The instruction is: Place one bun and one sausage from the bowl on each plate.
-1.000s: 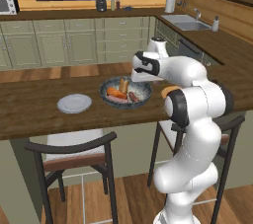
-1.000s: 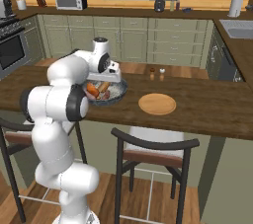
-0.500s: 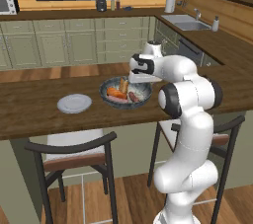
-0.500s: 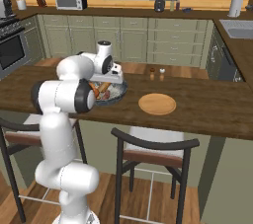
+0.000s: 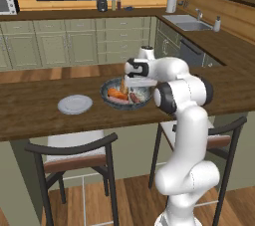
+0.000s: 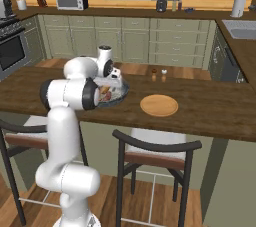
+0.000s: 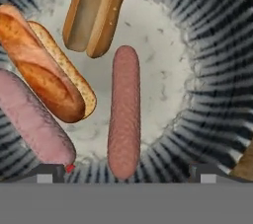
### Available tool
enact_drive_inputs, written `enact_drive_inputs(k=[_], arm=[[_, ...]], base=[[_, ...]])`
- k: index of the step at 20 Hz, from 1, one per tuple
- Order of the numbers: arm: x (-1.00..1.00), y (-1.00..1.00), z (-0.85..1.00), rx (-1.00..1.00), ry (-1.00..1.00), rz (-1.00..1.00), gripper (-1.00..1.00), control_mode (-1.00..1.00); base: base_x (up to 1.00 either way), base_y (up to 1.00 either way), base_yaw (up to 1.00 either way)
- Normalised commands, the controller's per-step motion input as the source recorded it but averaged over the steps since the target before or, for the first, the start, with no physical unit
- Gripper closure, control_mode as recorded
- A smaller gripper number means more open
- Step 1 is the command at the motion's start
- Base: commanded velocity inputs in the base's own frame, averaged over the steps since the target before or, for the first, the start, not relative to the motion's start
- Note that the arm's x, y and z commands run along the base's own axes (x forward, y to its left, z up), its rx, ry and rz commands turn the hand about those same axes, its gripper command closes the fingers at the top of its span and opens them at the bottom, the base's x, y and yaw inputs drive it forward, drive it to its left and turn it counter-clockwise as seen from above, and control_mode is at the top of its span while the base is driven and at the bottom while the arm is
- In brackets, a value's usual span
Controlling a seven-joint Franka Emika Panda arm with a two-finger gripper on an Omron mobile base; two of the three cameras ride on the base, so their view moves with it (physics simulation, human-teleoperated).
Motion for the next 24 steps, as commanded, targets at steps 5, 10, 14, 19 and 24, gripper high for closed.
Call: enact_drive_inputs(k=[5, 10, 14, 19, 24], arm=[[0.15, 0.0, -0.47, 0.0, 0.14, 0.0, -1.0, -1.0], [0.0, 0.0, -0.45, 0.0, 0.12, 0.0, -1.0, -1.0], [0.0, 0.05, -0.41, 0.0, 0.11, 0.0, -1.0, -1.0], [0.0, 0.01, -0.21, 0.0, 0.03, 0.0, -1.0, -1.0], [0.0, 0.0, 0.0, 0.0, 0.0, 0.0, 1.0, -1.0]], base=[[0.0, 0.0, 0.0], [0.0, 0.0, 0.0], [0.0, 0.0, 0.0], [0.0, 0.0, 0.0], [0.0, 0.0, 0.0]])
